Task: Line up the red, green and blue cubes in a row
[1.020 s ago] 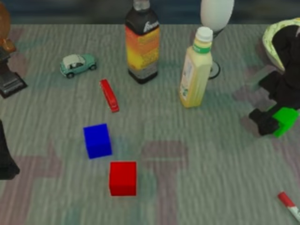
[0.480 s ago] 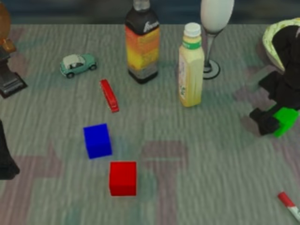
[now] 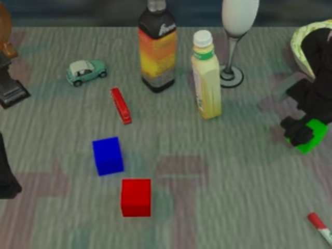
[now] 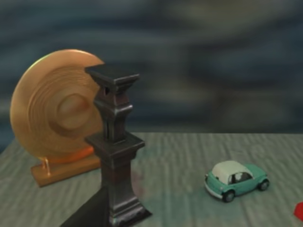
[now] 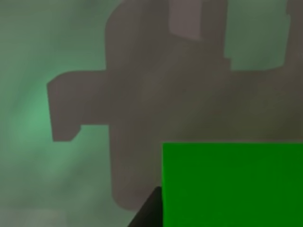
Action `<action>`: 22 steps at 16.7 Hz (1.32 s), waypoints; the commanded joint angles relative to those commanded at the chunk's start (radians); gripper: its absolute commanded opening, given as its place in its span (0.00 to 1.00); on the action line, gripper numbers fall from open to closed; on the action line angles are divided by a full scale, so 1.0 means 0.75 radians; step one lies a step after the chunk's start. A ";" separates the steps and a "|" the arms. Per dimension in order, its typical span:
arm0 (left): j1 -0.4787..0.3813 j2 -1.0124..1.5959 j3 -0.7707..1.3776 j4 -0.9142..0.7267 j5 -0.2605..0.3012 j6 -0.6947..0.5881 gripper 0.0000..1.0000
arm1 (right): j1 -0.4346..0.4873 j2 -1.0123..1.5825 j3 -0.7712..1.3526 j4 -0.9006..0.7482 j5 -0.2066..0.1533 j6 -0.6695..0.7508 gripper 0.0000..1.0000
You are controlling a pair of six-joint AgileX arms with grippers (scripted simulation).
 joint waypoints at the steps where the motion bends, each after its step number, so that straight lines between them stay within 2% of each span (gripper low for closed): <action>1: 0.000 0.000 0.000 0.000 0.000 0.000 1.00 | 0.000 0.000 0.000 0.000 0.000 0.000 0.00; 7: 0.000 0.000 0.000 0.000 0.000 0.000 1.00 | 0.000 0.000 0.000 0.000 0.000 0.000 0.00; 9: 0.000 0.000 0.000 0.000 0.000 0.000 1.00 | 0.003 -0.036 0.009 -0.024 -0.013 0.009 0.00; 16: 0.000 0.000 0.000 0.000 0.000 0.000 1.00 | 0.013 -0.151 0.166 -0.305 -0.014 0.007 0.00; 22: 0.000 0.000 0.000 0.000 0.000 0.000 1.00 | 0.009 -0.163 0.180 -0.327 -0.014 0.011 0.00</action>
